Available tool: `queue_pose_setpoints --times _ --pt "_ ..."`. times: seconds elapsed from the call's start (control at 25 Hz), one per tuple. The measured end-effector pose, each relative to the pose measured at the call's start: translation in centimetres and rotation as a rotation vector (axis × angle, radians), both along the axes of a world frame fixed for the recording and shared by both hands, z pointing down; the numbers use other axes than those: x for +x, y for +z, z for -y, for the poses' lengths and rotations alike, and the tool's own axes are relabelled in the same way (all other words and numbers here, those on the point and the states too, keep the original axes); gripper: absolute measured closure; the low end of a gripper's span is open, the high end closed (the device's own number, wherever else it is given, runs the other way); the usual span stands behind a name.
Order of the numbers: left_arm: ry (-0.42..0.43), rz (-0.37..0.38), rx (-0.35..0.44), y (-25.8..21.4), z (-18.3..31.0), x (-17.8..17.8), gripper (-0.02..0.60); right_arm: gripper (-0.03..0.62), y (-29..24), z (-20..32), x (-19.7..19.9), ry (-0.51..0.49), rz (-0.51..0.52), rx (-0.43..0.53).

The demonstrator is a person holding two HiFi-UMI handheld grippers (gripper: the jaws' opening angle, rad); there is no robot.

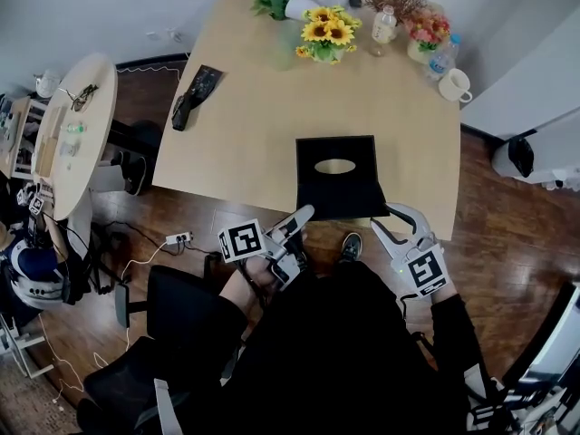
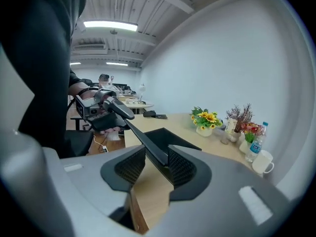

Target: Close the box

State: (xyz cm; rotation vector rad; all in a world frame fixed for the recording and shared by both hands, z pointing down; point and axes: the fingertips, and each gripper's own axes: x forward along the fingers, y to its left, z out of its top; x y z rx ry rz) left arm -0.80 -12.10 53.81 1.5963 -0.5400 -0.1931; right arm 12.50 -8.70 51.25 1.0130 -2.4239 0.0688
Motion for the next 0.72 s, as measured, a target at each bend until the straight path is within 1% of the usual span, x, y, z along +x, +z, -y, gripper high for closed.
queue_pose_setpoints --times 0.04,0.08,0.12,0.16,0.24,0.28,0.36,0.44,0.48,0.56,0.64,0.72 --pt "-0.011 0.076 0.03 0.2 0.1 -0.9 0.429 0.455 -0.4 0.3 -0.1 0.002 -0.001 0.004" --pt "-0.029 0.149 0.072 -0.1 0.3 -1.9 0.387 0.464 -0.8 0.7 -0.2 0.011 -0.001 0.015" --pt "-0.052 0.191 0.125 -0.9 0.4 -2.7 0.347 0.465 -1.3 1.2 -0.2 0.025 0.003 0.03" --pt "-0.075 0.196 0.189 -2.3 0.6 -3.3 0.333 0.467 -1.8 2.0 -0.1 0.042 0.01 0.042" --pt "-0.099 0.185 0.323 -5.2 1.3 -4.1 0.333 0.467 -2.7 4.0 0.3 0.078 0.041 0.056" --pt "-0.096 0.208 0.376 -6.0 1.5 -4.5 0.333 0.467 -2.9 5.2 0.6 0.097 0.062 0.06" --pt "-0.069 0.294 0.467 -6.4 1.8 -5.1 0.333 0.463 -2.9 8.1 1.1 0.137 0.107 0.067" --pt "-0.05 0.366 0.538 -6.9 2.2 -5.0 0.334 0.454 -2.2 11.1 1.6 0.193 0.151 0.042" --pt "-0.048 0.394 0.572 -7.3 2.5 -4.8 0.334 0.453 -1.8 12.6 2.0 0.234 0.184 0.013" --pt "-0.06 0.435 0.638 -8.4 2.9 -4.3 0.334 0.459 -2.0 14.8 3.1 0.339 0.289 -0.039" --pt "-0.078 0.459 0.699 -9.8 3.1 -3.8 0.334 0.459 -4.1 15.5 4.2 0.428 0.416 -0.036" --pt "-0.093 0.475 0.743 -11.2 3.2 -3.6 0.334 0.464 -7.1 14.8 4.4 0.449 0.505 0.001"
